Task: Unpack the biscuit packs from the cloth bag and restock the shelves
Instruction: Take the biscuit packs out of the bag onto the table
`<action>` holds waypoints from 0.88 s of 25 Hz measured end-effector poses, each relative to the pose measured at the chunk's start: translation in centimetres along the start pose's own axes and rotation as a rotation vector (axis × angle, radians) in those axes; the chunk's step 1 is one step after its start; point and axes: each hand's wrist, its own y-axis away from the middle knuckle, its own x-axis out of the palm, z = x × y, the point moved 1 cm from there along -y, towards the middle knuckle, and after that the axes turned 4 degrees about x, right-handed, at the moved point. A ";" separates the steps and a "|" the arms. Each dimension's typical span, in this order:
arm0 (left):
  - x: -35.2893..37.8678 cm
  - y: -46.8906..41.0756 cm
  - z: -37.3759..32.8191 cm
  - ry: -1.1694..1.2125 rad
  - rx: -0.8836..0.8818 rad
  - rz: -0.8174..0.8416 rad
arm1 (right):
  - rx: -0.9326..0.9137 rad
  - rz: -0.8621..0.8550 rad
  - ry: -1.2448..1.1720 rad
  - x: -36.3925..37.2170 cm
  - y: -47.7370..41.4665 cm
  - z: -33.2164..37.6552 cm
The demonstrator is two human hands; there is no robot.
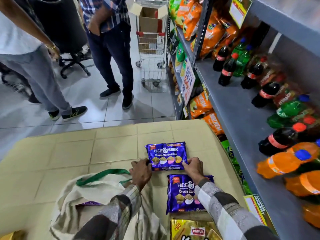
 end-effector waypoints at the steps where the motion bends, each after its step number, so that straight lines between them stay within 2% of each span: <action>1: 0.2 -0.4 0.4 0.057 -0.022 0.053 | -0.006 0.020 0.013 0.4 -0.2 0.0; 4: -0.8 -0.5 0.9 0.315 0.045 0.223 | -0.050 0.067 0.083 1.0 0.0 0.1; 6: -1.6 0.3 1.4 0.420 0.133 0.219 | -0.088 0.057 0.223 0.6 1.6 0.4; 8: -3.3 2.2 2.5 0.406 0.182 0.091 | -0.187 -0.007 0.267 0.8 4.2 0.7; 10: -5.1 4.3 4.4 0.422 0.234 -0.085 | -0.319 -0.054 0.198 2.0 7.7 1.2; 12: -7.0 6.9 6.7 0.428 0.284 -0.192 | -0.428 -0.086 0.171 3.6 11.4 1.8; 15: -9.6 10.3 10.0 0.472 0.216 -0.226 | -0.504 0.057 0.077 6.2 16.2 2.6; 18: -10.9 13.0 14.5 0.428 0.135 -0.137 | -0.554 0.194 0.012 8.7 20.7 3.2; 22: -10.9 14.7 20.5 0.268 0.083 0.094 | -0.561 0.268 0.027 12.6 24.2 3.1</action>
